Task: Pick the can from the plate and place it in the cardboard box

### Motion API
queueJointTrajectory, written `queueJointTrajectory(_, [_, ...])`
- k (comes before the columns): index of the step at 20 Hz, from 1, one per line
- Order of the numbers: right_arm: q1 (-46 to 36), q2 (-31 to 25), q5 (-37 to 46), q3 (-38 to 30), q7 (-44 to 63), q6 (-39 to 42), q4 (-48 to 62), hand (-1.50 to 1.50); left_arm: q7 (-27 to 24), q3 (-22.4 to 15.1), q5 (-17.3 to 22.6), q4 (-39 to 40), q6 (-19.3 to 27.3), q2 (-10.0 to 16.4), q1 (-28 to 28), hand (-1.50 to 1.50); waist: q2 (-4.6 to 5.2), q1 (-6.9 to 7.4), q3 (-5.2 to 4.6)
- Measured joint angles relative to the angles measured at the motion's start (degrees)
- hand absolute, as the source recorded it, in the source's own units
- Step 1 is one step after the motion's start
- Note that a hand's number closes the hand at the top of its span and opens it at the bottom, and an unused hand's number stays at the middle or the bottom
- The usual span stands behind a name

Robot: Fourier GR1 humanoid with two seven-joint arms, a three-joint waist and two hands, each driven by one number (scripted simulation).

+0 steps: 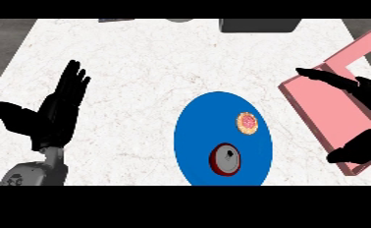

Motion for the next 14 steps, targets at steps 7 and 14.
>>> queueJointTrajectory(7, [-1.6,2.4,-7.3,-0.8,17.1,4.1,-12.9,-1.5,0.9,1.2,-0.1,-0.2,-0.9,-0.3,-0.8,0.0,0.13,0.13,0.08])
queueJointTrajectory(14, [-2.7,9.5,-6.0,-0.3,29.2,5.1,-19.7,-1.5,1.0,2.3,-1.0,-1.3,-2.3,-1.0,0.1,0.0,0.22,0.32,0.13])
